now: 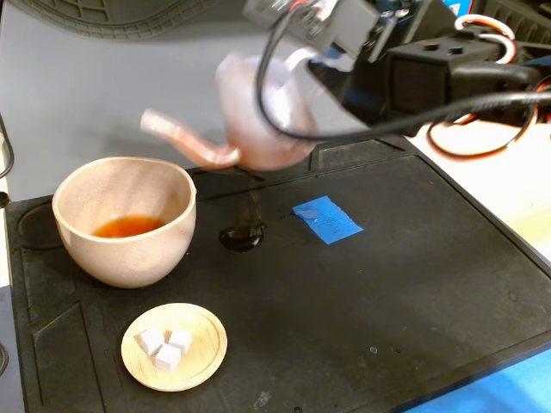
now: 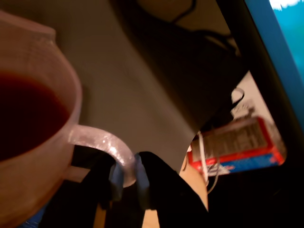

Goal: Pick up a kettle and pour liquid into a cup.

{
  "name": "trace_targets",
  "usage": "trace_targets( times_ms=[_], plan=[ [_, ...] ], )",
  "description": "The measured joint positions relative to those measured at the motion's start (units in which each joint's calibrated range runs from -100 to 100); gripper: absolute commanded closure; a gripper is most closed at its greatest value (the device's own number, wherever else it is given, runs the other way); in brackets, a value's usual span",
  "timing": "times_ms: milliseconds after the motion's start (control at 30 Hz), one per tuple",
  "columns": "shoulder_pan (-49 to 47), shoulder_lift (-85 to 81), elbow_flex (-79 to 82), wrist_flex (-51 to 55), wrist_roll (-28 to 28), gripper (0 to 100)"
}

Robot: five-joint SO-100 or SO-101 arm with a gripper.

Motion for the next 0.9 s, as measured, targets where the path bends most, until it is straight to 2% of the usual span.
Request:
trace_targets(
  times_ms=[67,167,267,500,633,900],
  plan=[
    [1.36,0.00,0.00,0.00,-2.99,99],
    [3.85,0.00,0.49,0.00,-3.40,99],
    [5.37,0.00,5.36,0.00,-7.70,99],
    [8.09,-0.17,12.66,0.00,-8.07,100],
    [8.09,8.13,12.56,-8.05,-8.07,100],
    [10.28,14.30,8.28,-8.58,-8.12,100]
  ],
)
